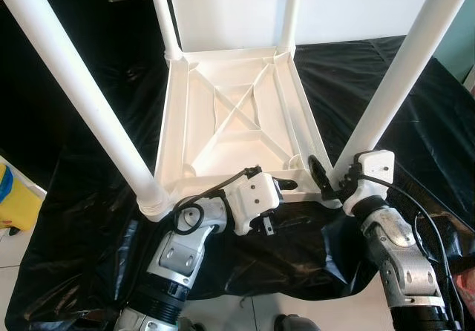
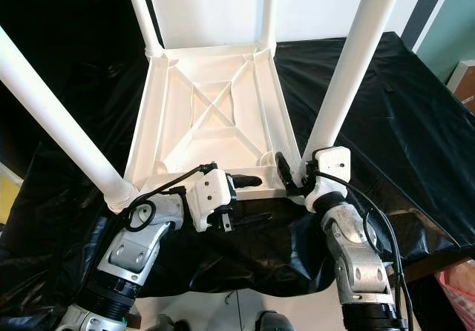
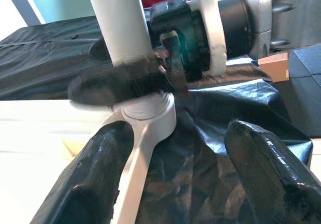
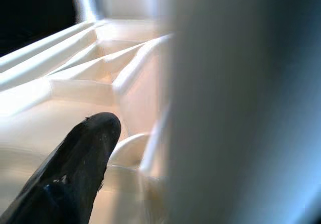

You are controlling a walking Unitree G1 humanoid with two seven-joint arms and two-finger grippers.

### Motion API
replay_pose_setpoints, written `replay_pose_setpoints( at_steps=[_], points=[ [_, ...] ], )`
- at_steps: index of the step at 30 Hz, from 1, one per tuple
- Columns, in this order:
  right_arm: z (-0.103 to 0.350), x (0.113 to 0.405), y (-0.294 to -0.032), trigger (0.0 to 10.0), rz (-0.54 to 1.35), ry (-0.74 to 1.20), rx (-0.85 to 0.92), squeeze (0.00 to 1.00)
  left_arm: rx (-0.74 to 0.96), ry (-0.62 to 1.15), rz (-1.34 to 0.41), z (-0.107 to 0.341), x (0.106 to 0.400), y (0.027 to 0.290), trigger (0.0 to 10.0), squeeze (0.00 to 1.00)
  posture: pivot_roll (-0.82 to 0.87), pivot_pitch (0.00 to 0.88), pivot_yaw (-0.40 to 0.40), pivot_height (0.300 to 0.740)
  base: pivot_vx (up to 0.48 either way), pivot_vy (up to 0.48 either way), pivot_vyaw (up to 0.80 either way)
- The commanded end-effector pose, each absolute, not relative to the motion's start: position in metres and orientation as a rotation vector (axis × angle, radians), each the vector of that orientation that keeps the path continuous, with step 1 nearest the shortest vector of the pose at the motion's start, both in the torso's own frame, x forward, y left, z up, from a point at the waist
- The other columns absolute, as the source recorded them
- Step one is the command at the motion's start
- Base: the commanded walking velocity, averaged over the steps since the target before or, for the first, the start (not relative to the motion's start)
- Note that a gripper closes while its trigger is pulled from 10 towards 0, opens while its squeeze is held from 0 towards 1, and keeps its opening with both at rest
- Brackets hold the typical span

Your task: Building children table

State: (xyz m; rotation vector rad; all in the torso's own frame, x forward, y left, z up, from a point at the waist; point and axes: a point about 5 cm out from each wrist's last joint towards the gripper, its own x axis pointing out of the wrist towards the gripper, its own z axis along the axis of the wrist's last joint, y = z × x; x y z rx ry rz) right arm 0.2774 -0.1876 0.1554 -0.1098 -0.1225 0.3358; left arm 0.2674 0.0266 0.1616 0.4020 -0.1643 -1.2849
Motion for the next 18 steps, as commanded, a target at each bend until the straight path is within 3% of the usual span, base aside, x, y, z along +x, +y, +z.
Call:
replay_pose_setpoints(
  at_steps=[1, 10, 11, 13, 14, 15, 17, 18],
  points=[
    [0.154, 0.278, -0.187, 10.0, 0.38, -0.119, -0.102, 0.0, 0.377, -0.175, -1.165, 0.163, 0.273, 0.029, 10.0, 0.0, -0.18, 0.102, 0.055, 0.74, 0.0, 0.0, 0.0],
    [0.148, 0.282, -0.193, 10.0, 0.543, -0.044, -0.165, 0.0, 0.384, -0.171, -1.178, 0.163, 0.273, 0.029, 10.0, 0.0, -0.17, 0.103, 0.066, 0.74, 0.0, 0.0, 0.0],
    [0.147, 0.284, -0.196, 9.1, 0.554, -0.037, -0.184, 0.0, 0.384, -0.172, -1.178, 0.163, 0.273, 0.029, 10.0, 0.0, -0.17, 0.102, 0.066, 0.74, 0.0, 0.0, 0.0],
    [0.147, 0.286, -0.198, 9.1, 0.56, -0.034, -0.196, 0.0, 0.384, -0.173, -1.179, 0.164, 0.273, 0.03, 10.0, 0.0, -0.17, 0.101, 0.066, 0.74, 0.0, 0.0, 0.0],
    [0.147, 0.287, -0.201, 4.9, 0.575, -0.029, -0.21, 0.0, 0.385, -0.173, -1.179, 0.163, 0.273, 0.03, 10.0, 0.0, -0.17, 0.101, 0.066, 0.74, 0.0, 0.0, 0.0],
    [0.148, 0.289, -0.203, 1.9, 0.583, -0.029, -0.221, 0.0, 0.384, -0.171, -1.181, 0.163, 0.272, 0.03, 10.0, 0.0, -0.17, 0.1, 0.062, 0.74, 0.0, 0.0, 0.0],
    [0.149, 0.29, -0.205, 1.9, 0.588, -0.029, -0.227, 0.0, 0.384, -0.169, -1.182, 0.162, 0.272, 0.031, 10.0, 0.0, -0.17, 0.1, 0.062, 0.74, 0.0, 0.0, 0.0],
    [0.15, 0.291, -0.207, 0.0, 0.592, -0.03, -0.235, 0.0, 0.383, -0.168, -1.184, 0.162, 0.271, 0.031, 10.0, 0.0, -0.17, 0.1, 0.061, 0.74, 0.0, 0.0, 0.0]
  ],
)
